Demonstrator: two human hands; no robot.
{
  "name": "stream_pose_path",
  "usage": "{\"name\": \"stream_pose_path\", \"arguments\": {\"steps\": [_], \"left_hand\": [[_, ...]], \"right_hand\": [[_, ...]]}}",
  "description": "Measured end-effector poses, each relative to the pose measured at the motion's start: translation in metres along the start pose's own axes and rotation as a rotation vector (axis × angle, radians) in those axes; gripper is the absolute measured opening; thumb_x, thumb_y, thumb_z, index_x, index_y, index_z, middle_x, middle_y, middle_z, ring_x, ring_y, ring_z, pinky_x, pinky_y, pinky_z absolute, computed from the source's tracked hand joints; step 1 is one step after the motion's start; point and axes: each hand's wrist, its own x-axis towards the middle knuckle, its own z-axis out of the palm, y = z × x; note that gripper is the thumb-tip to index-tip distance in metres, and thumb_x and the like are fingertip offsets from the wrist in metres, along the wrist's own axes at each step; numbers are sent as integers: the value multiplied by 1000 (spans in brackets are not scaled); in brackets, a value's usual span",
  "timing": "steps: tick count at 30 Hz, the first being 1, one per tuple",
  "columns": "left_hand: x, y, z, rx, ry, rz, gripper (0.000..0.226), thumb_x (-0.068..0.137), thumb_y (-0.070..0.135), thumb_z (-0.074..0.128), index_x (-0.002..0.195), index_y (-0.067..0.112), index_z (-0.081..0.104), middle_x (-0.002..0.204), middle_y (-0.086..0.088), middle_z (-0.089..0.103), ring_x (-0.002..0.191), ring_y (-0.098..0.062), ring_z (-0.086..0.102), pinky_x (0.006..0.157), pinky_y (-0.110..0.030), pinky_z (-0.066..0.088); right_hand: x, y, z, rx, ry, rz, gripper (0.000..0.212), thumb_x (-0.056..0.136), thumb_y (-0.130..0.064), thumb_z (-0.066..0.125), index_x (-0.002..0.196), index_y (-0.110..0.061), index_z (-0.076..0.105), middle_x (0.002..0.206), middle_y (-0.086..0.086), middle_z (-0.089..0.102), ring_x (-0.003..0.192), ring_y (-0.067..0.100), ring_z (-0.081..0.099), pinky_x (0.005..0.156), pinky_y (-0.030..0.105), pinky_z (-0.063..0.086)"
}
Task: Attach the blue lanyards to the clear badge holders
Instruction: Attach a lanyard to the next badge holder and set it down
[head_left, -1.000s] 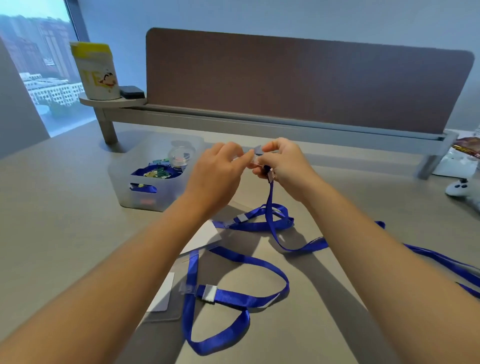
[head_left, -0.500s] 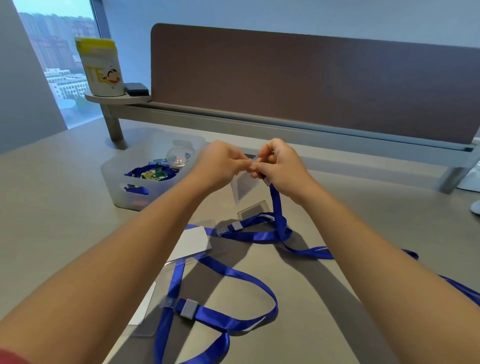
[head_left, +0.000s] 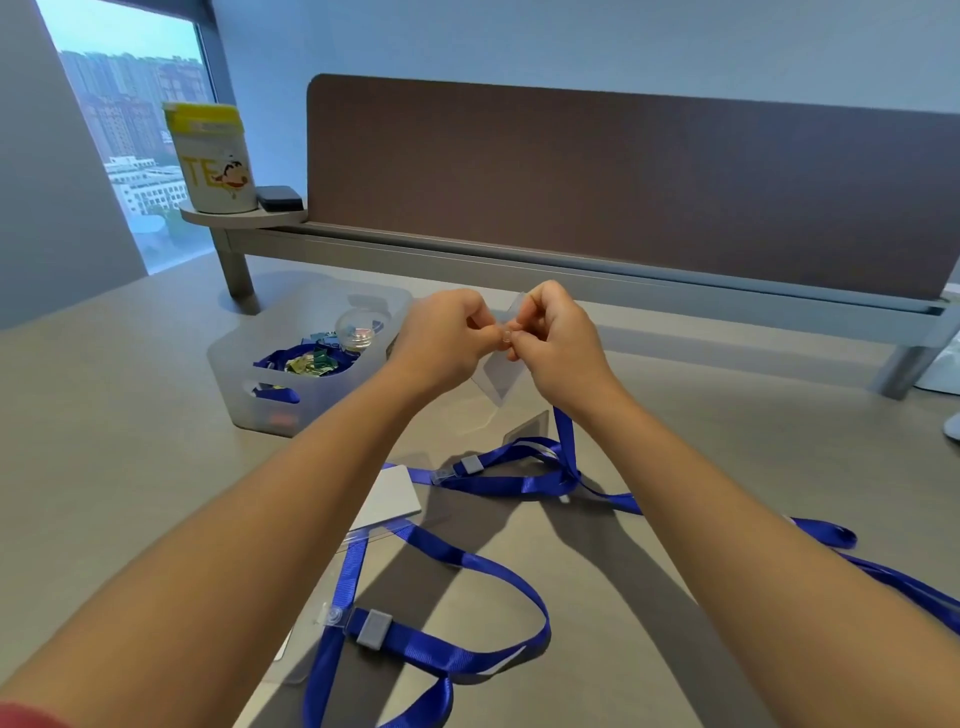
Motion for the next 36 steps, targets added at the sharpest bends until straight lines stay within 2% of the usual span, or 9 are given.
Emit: {"name": "stream_pose_path", "arguments": {"steps": [5,11,17,21,23,27,30,33,36], "left_hand": [[-5,-5,-13,-466,-227,-286,24,88,30,51,68,16,51,70,0,51,64,-11,47,63,-22,42],[-25,-21,-13,-692,-733,-778,73,83,68,20,76,6,58,70,-7,60,62,-14,52,58,-22,47],[-21,-7,-6,-1215,-202,-838,28,91,31,49,79,7,57,71,-6,59,51,-9,55,38,-13,50],[-11,16,-13,-1105,-20,-714,18,91,18,50,75,9,52,71,-7,56,61,-12,56,48,-16,52],[-6,31,-16,-1083,32,-671,13,90,15,51,81,6,52,72,-7,59,62,-13,59,51,-17,53],[0,58,-22,-1162,70,-611,11,89,11,53,98,4,52,73,-8,61,64,-14,62,51,-18,55],[1,79,-25,-1185,45,-597,9,88,15,55,85,6,55,75,-7,62,66,-14,64,48,-16,54],[0,90,-26,-1237,-6,-600,13,87,19,56,78,10,55,79,-7,64,68,-14,65,54,-16,54],[-1,85,-24,-1290,-9,-610,13,88,17,56,80,6,55,78,-9,64,66,-14,64,50,-17,55]], "right_hand": [[6,-8,-7,110,-101,95,32,91,2,46,72,-23,38,77,7,58,63,11,55,54,11,49],[14,-16,-22,212,-138,241,24,92,-1,46,76,-19,42,68,-3,60,59,11,54,54,14,48],[5,-14,-32,147,-232,372,11,91,-6,50,99,-11,44,81,4,59,64,11,55,57,16,49],[-8,-6,-36,-73,-102,463,11,92,-10,47,104,-10,49,97,7,53,91,19,55,88,35,50],[-15,-9,-40,-52,23,478,8,93,-9,44,94,-10,52,89,6,53,84,17,54,86,33,50],[-35,-23,-37,273,-32,675,25,92,1,38,82,0,60,71,9,57,59,15,53,61,21,47],[-46,-25,-19,544,-105,709,37,90,6,28,114,2,57,102,13,63,92,22,60,83,30,48],[-46,-24,-8,888,-54,675,54,90,-2,22,141,-16,35,144,7,42,128,25,41,101,38,34],[-40,-23,-13,1063,87,611,64,87,-3,24,146,-26,20,154,5,27,139,28,27,109,44,28]]}}
